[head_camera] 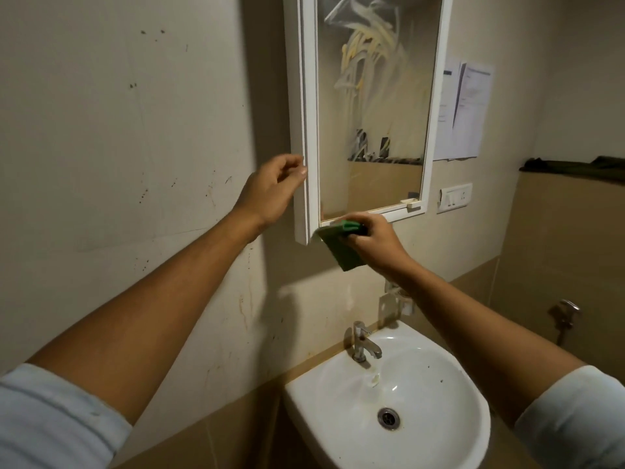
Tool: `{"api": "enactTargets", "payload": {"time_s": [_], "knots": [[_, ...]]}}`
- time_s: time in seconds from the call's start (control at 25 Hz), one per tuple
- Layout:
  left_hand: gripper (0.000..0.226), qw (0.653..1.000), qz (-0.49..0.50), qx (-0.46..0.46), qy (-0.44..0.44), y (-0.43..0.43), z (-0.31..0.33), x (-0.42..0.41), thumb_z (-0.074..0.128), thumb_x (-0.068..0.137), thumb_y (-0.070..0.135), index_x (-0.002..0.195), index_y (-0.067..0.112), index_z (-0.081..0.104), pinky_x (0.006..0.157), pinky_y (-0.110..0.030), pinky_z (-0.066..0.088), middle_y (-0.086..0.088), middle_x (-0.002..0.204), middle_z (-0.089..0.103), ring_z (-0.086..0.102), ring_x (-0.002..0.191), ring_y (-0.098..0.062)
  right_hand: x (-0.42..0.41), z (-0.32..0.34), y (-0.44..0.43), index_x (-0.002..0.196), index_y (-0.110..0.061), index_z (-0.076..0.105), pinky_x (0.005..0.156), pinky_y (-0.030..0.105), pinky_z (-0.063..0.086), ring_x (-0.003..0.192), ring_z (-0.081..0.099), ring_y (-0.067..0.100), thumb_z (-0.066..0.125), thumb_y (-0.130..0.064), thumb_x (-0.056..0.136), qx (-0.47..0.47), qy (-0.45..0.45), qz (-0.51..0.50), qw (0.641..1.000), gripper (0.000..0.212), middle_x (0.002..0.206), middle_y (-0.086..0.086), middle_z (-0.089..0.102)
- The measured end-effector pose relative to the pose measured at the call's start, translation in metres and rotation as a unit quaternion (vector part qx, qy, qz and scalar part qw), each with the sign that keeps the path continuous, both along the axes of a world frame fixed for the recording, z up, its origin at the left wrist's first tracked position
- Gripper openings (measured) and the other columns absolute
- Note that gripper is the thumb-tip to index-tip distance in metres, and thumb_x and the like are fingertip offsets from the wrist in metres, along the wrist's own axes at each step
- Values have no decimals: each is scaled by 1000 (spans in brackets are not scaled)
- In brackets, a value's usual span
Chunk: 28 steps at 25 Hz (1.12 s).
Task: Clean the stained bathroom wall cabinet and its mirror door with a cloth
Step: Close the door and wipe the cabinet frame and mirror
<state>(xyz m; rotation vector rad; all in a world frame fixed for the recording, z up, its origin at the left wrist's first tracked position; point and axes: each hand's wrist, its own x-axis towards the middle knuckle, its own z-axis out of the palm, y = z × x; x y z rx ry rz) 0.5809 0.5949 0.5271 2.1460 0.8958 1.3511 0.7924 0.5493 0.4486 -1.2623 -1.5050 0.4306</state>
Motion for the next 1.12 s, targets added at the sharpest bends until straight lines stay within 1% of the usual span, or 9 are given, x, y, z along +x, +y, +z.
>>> {"api": "enactTargets", "payload": {"time_s": [0.16,0.36,0.56,0.68,0.76,0.84,0.96,1.04,1.12], "knots": [[27,999,9,45,-27,-12,31,16,61,101,31,126,21,66,96,-40,57,3,114,69,66,107,-15,-2,61,-14,124,-9,62,79,34,63,108,69,25,63,-10,99,23,204,55,977,25,117,8,69],[33,998,-45,-22,-38,-21,65,42,59,103,23,136,21,59,68,-29,57,-5,121,63,65,109,-23,-13,109,-19,120,-18,61,93,52,59,111,68,30,51,-22,106,36,337,76,938,17,120,10,68],[22,995,-86,-18,-45,-21,83,56,64,99,12,120,17,65,62,-26,60,-4,114,63,66,100,-20,-7,127,-20,123,-22,57,97,51,57,109,69,31,40,-45,108,20,313,61,948,33,123,14,67],[19,995,-81,-12,-60,-15,93,64,63,97,2,110,15,66,62,-25,57,-7,107,66,68,96,-21,8,133,-16,132,-22,56,93,51,59,107,72,33,45,-57,103,-33,260,112,959,47,122,15,69],[26,992,-97,-14,-82,-10,99,69,60,97,-3,112,17,66,65,-23,58,-9,110,66,69,99,-22,21,137,-11,130,-22,57,88,47,61,107,72,31,60,-41,100,-40,195,142,970,35,123,13,69],[32,989,-120,-21,-78,-6,102,75,62,96,-1,120,20,65,69,-24,59,-8,115,65,69,103,-22,35,144,-3,125,-20,58,92,48,60,106,73,27,69,-23,95,-14,140,113,984,31,120,10,70],[30,993,-115,-19,-9,-1,116,80,71,95,16,123,21,65,67,-22,58,-4,111,70,72,100,-19,54,172,3,123,-17,59,98,49,57,107,71,26,79,-23,85,38,76,54,995,44,117,9,71],[22,994,-107,-21,-31,3,138,86,71,95,20,116,18,69,65,-22,58,-2,105,75,74,97,-19,64,190,6,131,-13,57,96,44,59,112,70,28,81,-30,81,95,140,112,979,58,123,12,69],[15,984,-117,-50,-122,5,162,97,70,96,17,110,15,70,63,-23,58,-5,104,76,75,96,-20,63,198,12,139,-15,56,98,44,57,119,67,28,75,-40,84,151,239,206,937,63,129,12,67]]}}
